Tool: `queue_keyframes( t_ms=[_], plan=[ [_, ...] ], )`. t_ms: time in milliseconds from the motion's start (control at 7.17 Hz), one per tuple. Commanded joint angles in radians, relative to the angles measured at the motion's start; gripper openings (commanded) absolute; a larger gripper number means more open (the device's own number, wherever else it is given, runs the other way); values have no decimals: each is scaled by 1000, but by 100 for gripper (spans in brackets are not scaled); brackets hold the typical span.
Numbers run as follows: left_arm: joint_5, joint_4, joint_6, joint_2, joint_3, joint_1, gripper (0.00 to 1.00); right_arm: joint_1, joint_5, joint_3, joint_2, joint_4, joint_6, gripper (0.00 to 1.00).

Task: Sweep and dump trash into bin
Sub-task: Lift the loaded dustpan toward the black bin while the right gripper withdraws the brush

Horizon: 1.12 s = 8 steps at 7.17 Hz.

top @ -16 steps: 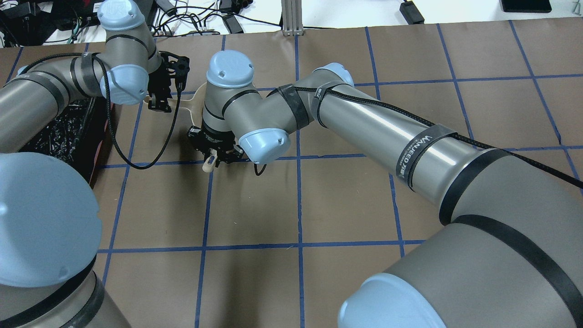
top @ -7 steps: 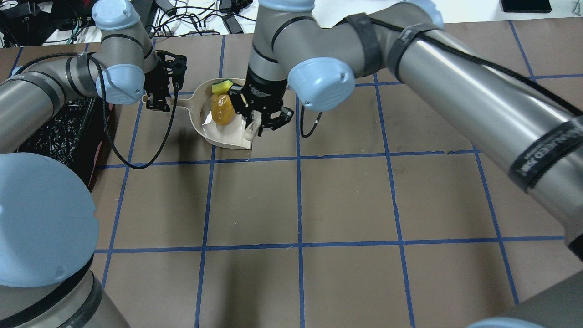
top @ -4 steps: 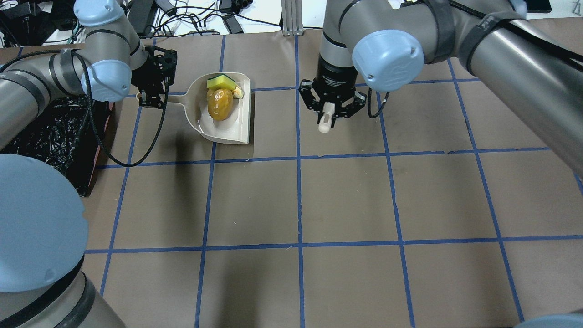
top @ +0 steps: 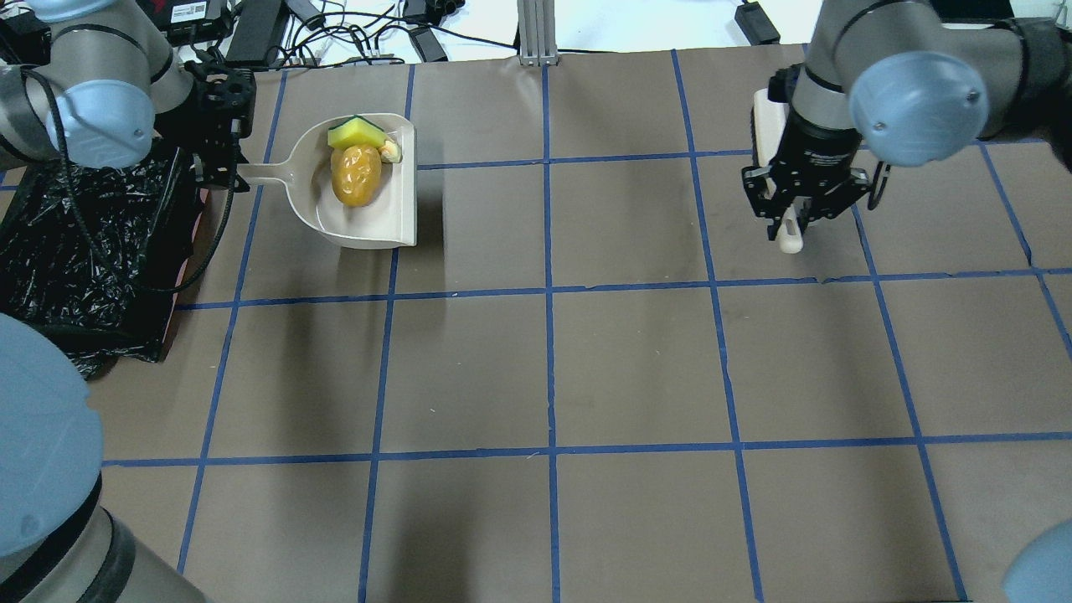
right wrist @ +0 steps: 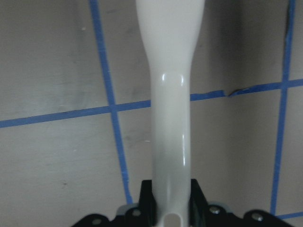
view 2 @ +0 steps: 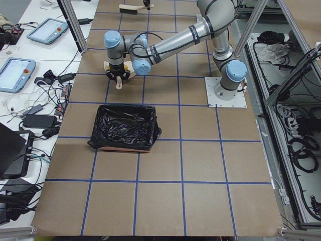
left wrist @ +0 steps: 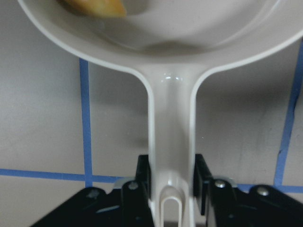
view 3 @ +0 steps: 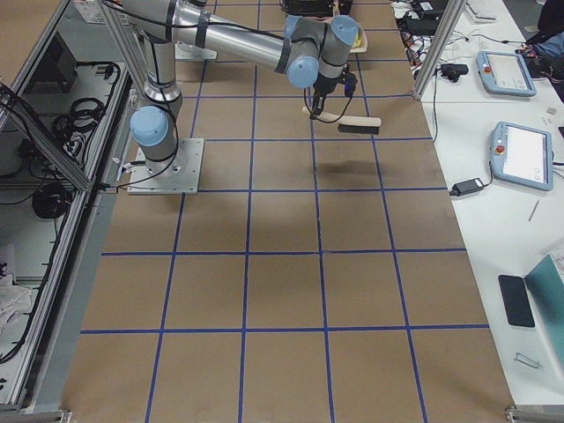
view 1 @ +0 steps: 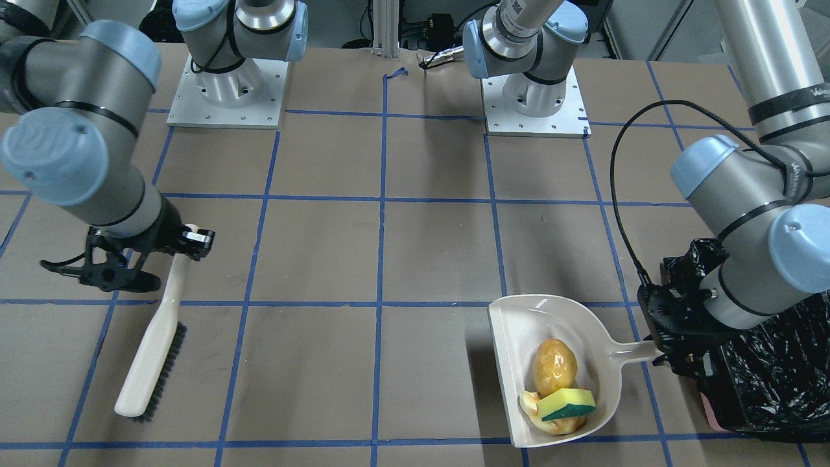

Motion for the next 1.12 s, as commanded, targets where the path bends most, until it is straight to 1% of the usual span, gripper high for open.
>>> queue_keyframes(
  t_ms=[0,140,279,419,558,698,837,977],
  plan=[
    [1,-103,31,76,27,83,0,-141,-34,45,-2,-5,-168,0],
    [1,-161,64,101,52,133,0,-181,-82,82,4,-39,-201,0],
    [-1,-196,92,118,70,188,0,-196,-79,108,7,-115,-245,0],
    [1,-226,146,132,92,240,0,-199,-80,122,24,-160,-270,0],
    [2,-253,228,138,107,302,0,-199,-84,124,34,-179,-272,0],
    [4,-254,299,138,115,368,0,-199,-79,125,41,-195,-282,0],
    [1,-254,372,112,138,427,0,-199,-85,125,57,-234,-331,0],
    [1,-244,428,89,185,457,0,-203,-90,125,76,-252,-365,0]
  ],
)
